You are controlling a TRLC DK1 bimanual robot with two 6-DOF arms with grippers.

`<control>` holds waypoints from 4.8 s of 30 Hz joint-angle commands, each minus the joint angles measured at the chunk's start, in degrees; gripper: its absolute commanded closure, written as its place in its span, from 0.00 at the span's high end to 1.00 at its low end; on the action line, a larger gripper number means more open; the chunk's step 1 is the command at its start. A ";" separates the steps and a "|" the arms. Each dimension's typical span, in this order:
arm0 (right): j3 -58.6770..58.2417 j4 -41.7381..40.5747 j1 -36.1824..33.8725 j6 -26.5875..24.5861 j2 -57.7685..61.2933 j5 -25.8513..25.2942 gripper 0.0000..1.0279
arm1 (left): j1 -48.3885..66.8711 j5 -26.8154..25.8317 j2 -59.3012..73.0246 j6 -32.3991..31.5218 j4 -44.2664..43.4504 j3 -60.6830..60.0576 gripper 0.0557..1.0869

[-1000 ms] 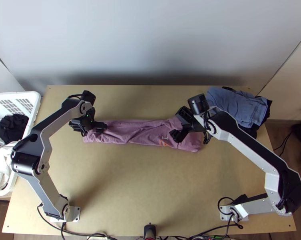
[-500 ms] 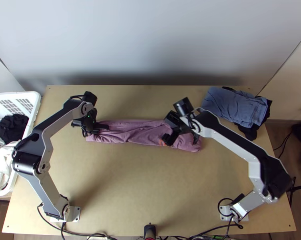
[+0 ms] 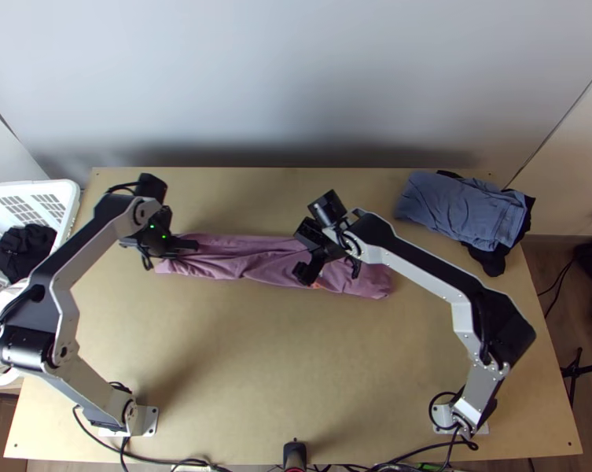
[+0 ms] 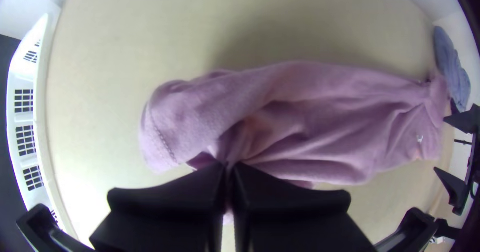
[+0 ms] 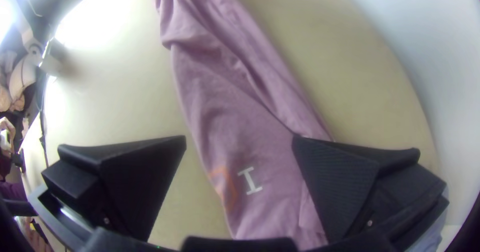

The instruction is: Fold the t-shirt

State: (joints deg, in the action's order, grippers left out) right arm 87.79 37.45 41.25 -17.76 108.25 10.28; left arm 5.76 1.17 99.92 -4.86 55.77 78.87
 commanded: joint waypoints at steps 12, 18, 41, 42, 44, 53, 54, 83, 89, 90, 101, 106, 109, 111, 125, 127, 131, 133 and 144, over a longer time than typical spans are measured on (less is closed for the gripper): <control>5.29 -3.00 3.04 0.18 9.97 1.32 0.96 | -5.50 0.06 -5.17 2.23 1.45 -1.61 0.03; 7.31 -3.70 3.22 0.62 13.48 1.76 0.96 | -4.27 0.06 -7.11 2.31 2.50 -1.00 0.03; 4.58 -5.28 3.04 0.97 15.06 1.85 0.96 | 10.32 -3.89 -7.63 1.08 5.32 21.24 0.03; 4.67 -5.20 2.95 1.32 14.19 1.85 0.96 | 11.03 -4.25 -7.55 1.44 5.32 22.03 0.03; 4.76 -4.49 2.51 1.41 11.46 1.85 0.96 | 12.26 -4.42 -7.28 1.70 5.32 23.61 0.03; 4.58 6.05 -6.45 0.53 -5.59 2.81 0.96 | 17.36 -6.09 -4.91 1.87 4.88 25.19 0.03; 4.41 7.37 -7.77 0.36 -7.35 2.90 0.96 | 18.06 -6.18 -4.56 1.79 4.70 25.46 0.03; -11.50 16.95 -31.32 1.15 -34.59 2.90 0.96 | 39.86 -10.66 16.80 -2.78 -5.93 44.79 0.03; -12.64 17.04 -33.08 1.50 -35.82 2.99 0.96 | 42.93 -10.66 22.25 -2.52 -6.02 49.01 0.03; -12.91 17.04 -33.26 1.50 -36.09 2.99 0.96 | 43.11 -10.66 22.86 -2.52 -6.02 49.01 0.03; -15.19 18.53 -34.58 1.24 -39.96 2.99 0.96 | 43.55 -10.66 31.48 -2.87 -7.52 48.22 0.03; -15.19 18.89 -34.49 0.97 -40.13 2.99 0.96 | 43.72 -10.66 34.73 -2.78 -7.16 48.48 0.60; -15.19 18.89 -34.40 0.97 -40.13 2.99 0.96 | 43.99 -10.31 34.11 -2.70 -4.53 48.39 0.87; -15.19 18.80 -34.22 1.06 -40.13 2.99 0.96 | 43.81 -10.05 31.57 -2.52 -3.12 47.69 0.89; -18.62 16.34 -31.50 2.64 -40.48 3.25 0.96 | 31.68 -7.23 7.66 0.64 -1.63 25.81 0.93; -18.44 15.55 -29.92 2.73 -39.78 3.43 0.96 | 31.33 -6.97 7.04 0.91 -1.45 21.94 0.93; -17.04 15.11 -27.19 2.38 -37.85 3.43 0.96 | 31.77 -5.04 6.96 0.64 -3.47 14.91 0.93; -16.68 14.84 -26.31 2.29 -37.06 3.43 0.96 | 31.95 -4.95 7.22 -0.15 -5.23 12.97 0.93; -19.32 14.67 -24.73 2.64 -38.73 3.43 0.96 | 32.74 -3.72 15.39 -1.82 -7.87 14.64 0.93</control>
State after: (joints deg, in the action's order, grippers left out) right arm 69.78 52.31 15.66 -15.09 70.59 13.76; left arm 38.11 -3.57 111.53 -5.87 48.95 93.32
